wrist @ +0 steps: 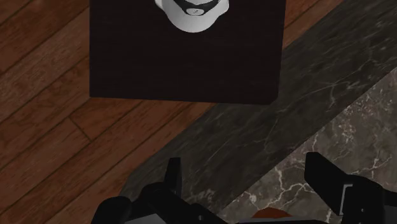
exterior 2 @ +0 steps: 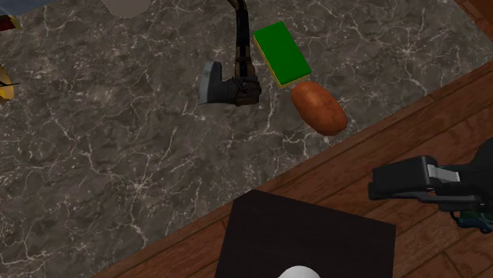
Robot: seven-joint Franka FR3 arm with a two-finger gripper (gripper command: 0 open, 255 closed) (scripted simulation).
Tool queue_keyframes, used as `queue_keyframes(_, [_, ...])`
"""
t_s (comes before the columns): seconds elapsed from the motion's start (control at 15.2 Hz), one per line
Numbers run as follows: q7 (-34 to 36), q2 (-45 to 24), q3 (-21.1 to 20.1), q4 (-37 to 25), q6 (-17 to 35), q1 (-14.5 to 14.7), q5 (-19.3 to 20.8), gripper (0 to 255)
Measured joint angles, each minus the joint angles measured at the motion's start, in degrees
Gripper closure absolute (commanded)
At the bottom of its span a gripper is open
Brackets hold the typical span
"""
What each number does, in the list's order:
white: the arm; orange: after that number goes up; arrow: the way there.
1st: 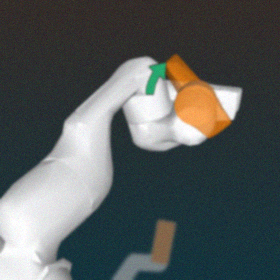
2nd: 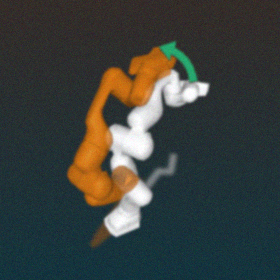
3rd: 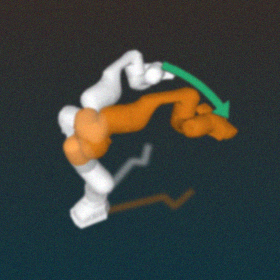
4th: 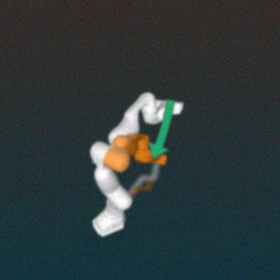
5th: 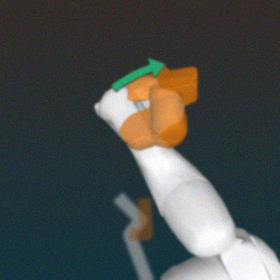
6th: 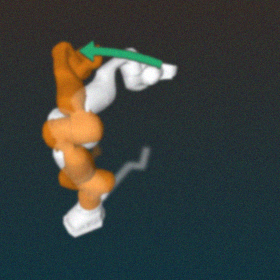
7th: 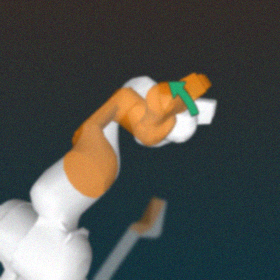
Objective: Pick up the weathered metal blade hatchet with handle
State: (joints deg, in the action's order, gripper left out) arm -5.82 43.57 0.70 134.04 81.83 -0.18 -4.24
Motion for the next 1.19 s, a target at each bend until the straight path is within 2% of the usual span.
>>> queue_keyframes(0.13, [0.3, -0.8, -0.5, -0.4, 0.6, 0.2, -0.2, 0])
queue_keyframes(0.46, [3.2, -7.2, -4.9, -2.8, 6.0, 1.9, -1.4, 0])
queue_keyframes(0.86, [7.8, -17.2, -10.9, -8.8, 12.0, 3.7, -1.5, 0])
queue_keyframes(1.19, [12.3, -26.6, -15.6, -15.6, 15.9, 4.9, 0.5, 0])
